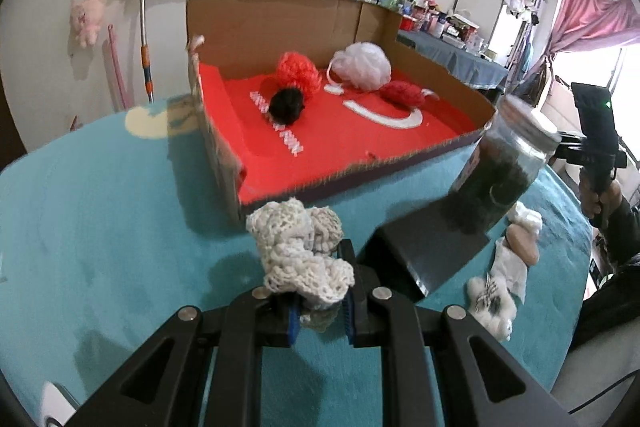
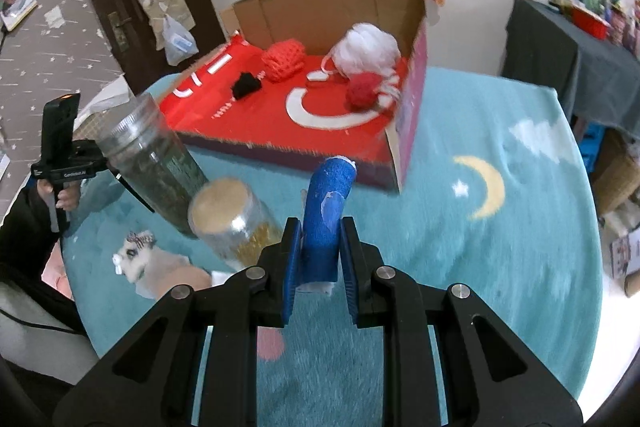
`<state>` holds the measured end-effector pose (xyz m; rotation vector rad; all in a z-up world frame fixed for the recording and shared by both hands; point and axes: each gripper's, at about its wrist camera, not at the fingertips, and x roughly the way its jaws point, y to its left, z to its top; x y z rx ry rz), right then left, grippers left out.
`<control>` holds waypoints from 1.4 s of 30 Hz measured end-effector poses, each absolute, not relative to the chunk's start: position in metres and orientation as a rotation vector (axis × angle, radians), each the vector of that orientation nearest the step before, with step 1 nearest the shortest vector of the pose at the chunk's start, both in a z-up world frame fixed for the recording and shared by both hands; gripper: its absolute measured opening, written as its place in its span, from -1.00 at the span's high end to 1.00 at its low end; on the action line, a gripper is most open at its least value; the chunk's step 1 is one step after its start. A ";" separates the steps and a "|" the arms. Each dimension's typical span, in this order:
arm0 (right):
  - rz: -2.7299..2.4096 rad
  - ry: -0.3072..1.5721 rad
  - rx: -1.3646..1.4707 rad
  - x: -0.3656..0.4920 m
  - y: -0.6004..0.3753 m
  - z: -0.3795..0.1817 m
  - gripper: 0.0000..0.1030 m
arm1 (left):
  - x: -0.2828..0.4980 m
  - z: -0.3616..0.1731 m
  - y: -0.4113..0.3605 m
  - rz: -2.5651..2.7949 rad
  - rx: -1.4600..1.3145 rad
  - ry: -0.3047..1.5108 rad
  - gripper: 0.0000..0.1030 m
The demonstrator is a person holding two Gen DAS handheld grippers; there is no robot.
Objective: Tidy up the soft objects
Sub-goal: 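Carry the scrunchie and blue roll over into the cardboard box, then open both tools to release the scrunchie and blue roll in the box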
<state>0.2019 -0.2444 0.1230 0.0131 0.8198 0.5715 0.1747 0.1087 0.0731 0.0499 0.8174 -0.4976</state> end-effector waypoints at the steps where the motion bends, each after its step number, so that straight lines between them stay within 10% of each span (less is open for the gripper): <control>1: 0.575 0.811 0.009 0.203 -0.243 0.127 0.64 | 0.176 0.077 0.108 -0.497 0.056 0.812 0.67; 42: 0.315 1.105 -0.354 0.338 -0.138 0.091 0.61 | 0.318 0.050 0.035 -0.256 0.159 1.117 0.53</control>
